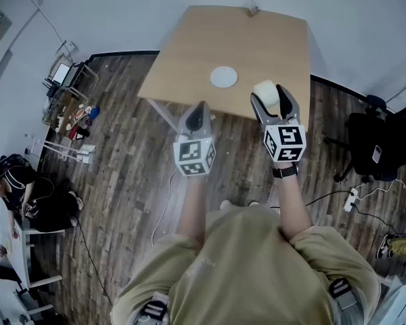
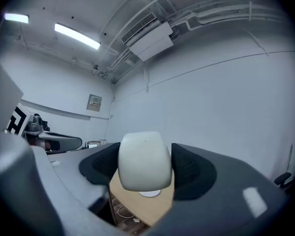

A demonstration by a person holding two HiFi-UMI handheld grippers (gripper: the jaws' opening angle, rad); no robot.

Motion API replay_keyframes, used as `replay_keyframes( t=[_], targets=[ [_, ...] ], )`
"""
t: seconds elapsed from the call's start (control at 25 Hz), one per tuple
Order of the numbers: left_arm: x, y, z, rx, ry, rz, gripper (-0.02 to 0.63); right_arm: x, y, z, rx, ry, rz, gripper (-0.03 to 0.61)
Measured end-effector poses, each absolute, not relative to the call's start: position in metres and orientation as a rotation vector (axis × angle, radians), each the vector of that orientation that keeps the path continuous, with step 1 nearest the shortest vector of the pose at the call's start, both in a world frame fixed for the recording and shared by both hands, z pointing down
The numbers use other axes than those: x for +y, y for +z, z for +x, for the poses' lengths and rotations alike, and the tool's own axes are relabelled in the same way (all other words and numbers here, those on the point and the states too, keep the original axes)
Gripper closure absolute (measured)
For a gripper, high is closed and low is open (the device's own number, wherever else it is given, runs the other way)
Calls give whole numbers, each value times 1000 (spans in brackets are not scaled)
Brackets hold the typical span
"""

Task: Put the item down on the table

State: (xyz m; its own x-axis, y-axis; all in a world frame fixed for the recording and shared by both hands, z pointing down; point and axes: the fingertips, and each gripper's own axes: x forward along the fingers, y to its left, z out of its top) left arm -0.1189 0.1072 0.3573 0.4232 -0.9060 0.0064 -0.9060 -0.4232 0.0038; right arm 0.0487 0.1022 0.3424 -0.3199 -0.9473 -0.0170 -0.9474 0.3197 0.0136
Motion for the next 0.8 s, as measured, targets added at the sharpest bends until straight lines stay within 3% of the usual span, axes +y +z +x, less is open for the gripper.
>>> replay_keyframes(
  t=[0.52, 0.8],
  targets=[
    [112, 363, -158, -1571, -59, 2673, 612, 118, 349, -3, 2489, -8, -1893, 251],
    [105, 388, -147, -1500, -51, 2646, 612, 115, 368, 10, 2475, -57, -1963, 250]
  ],
)
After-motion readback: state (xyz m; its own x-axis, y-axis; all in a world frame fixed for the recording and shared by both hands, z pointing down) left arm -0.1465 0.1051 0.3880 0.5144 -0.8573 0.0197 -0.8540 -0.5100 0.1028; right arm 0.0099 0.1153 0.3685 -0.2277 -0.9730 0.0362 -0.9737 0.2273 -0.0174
